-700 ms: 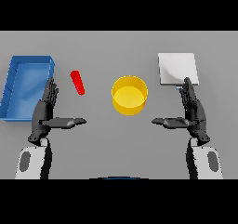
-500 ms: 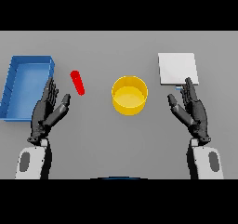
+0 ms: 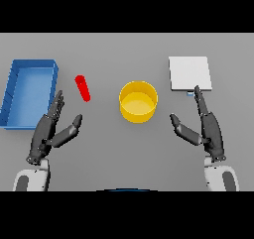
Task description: Pick up the red beaker and tilt it to pour out 1 green nut into yellow bowl. Pick up the yellow bowl and place it on the metallic measuring scale.
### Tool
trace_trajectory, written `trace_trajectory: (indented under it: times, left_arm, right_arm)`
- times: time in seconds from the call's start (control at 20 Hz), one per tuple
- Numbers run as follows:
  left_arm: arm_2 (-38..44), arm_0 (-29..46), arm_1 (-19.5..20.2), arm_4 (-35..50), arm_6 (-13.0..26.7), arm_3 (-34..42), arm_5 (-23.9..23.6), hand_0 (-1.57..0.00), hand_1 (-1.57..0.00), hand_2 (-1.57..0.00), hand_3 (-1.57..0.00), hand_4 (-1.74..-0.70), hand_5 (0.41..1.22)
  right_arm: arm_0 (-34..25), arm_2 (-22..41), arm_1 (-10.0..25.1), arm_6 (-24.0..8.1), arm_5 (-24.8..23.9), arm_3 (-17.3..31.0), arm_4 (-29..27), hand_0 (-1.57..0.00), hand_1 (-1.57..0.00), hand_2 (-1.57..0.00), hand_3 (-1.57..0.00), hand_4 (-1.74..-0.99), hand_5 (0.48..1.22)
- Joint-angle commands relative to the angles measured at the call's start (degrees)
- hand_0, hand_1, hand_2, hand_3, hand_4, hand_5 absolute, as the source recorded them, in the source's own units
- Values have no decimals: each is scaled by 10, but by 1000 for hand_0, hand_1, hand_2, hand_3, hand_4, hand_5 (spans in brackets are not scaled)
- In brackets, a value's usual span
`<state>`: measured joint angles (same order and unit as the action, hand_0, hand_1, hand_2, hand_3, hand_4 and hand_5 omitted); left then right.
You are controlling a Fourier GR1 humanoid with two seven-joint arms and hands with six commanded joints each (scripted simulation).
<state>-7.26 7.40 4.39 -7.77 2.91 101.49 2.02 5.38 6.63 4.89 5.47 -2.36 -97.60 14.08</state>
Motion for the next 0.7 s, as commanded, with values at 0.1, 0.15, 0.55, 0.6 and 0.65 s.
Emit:
trace_trajectory:
  times: [0.1,0.15,0.55,0.6,0.65]
  left_arm:
    - [5,-33,-4,-3,22,-40,-3,1,1,1,1,-1136,648]
    - [8,-52,-6,-7,25,-58,-6,1,1,1,1,-1137,647]
    - [52,-180,1,2,-14,-241,4,1,1,1,1,-1178,637]
    - [55,-195,0,1,-26,-260,3,1,1,1,1,-1180,636]
    - [56,-209,-1,-1,-31,-275,4,1,1,1,1,-1183,637]
  right_arm:
    - [6,2,1,9,12,-3,-10,1,1,1,1,-1163,624]
    - [5,1,-1,8,18,-4,-19,1,1,1,1,-1180,627]
    - [-11,-15,2,-1,31,11,-48,1,1,1,1,-1229,626]
    - [-4,-10,2,9,32,10,-42,1,1,1,1,-1229,626]
    - [-8,-11,1,10,28,10,-40,1,1,1,1,-1227,625]
